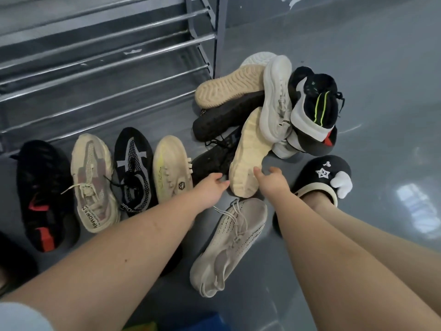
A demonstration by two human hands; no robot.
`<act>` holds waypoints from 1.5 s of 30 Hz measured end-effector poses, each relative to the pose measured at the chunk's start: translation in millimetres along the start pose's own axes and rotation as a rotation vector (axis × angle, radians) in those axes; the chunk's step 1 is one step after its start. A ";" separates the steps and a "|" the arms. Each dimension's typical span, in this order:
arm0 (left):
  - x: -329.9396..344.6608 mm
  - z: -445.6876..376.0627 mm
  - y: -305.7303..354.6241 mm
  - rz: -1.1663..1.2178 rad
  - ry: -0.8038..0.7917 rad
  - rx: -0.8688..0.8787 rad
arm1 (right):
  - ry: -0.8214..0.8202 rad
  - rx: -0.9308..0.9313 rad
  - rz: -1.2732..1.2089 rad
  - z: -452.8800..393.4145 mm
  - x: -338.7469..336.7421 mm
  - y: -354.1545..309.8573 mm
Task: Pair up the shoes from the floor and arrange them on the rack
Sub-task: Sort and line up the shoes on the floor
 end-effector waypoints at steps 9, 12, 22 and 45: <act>16.9 -14.6 5.6 0.120 -0.012 -0.035 | 0.007 0.032 -0.137 -11.1 9.9 -0.6; 9.1 -10.9 10.2 0.055 0.025 0.008 | -0.011 0.028 -0.184 -6.1 6.1 -5.6; -43.7 45.9 -17.3 0.038 0.182 0.080 | -0.272 0.044 -0.262 64.3 48.8 -43.6; -121.7 120.5 -116.6 1.085 0.042 0.058 | -0.548 -0.050 -0.470 184.3 129.9 -114.0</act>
Point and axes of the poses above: each hand's wrist, its own z-axis away from the middle knuckle, its own x-axis out of the palm, y = z × x, the point moved 7 cm from there along -z, towards the middle knuckle, and after that the axes turned 3 degrees about -x, right-handed, at the moved point
